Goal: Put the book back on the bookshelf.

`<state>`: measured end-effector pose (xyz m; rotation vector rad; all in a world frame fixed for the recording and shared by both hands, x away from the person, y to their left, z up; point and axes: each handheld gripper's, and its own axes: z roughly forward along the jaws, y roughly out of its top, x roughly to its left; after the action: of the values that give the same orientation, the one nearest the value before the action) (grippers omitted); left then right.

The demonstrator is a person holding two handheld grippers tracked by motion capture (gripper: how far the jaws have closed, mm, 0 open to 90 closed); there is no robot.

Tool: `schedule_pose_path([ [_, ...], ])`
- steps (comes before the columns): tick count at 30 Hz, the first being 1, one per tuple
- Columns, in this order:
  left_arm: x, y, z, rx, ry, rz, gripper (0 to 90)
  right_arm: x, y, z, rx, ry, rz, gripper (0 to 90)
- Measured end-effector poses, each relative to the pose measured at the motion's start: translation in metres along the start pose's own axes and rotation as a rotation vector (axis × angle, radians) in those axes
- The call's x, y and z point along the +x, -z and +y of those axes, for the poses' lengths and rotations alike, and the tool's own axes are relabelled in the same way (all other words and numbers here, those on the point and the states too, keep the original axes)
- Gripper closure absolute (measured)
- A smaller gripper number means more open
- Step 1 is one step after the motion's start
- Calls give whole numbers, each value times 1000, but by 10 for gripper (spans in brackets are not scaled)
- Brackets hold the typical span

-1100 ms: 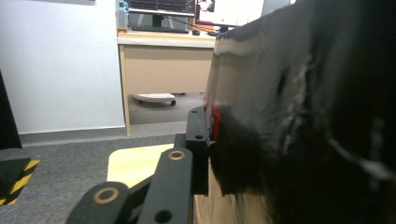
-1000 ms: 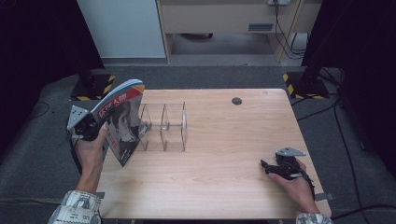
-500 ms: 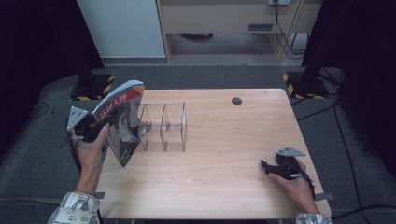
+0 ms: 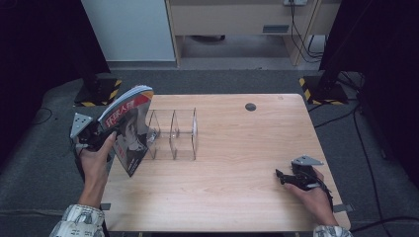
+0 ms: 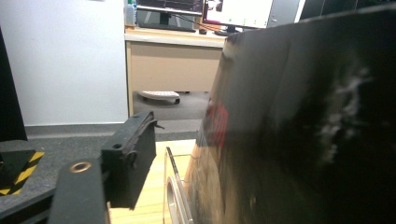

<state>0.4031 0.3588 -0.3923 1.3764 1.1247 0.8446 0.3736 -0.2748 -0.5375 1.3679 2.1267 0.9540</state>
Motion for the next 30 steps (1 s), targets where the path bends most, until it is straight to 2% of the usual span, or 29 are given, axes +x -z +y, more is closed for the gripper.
schedule_pose_path([
  [4, -1, 1, 1, -17, -4, -14, 254, 0, 0, 0, 0, 0, 0, 266],
  [16, -5, 4, 4, -17, -12, -5, 249, 0, 0, 0, 2, -1, 2, 263],
  [23, -6, 8, 2, -21, -22, 9, 189, 0, 0, 0, 3, 0, 3, 261],
  [30, -8, 14, -1, -23, -18, -1, 135, 0, 0, 0, 4, 1, 3, 260],
])
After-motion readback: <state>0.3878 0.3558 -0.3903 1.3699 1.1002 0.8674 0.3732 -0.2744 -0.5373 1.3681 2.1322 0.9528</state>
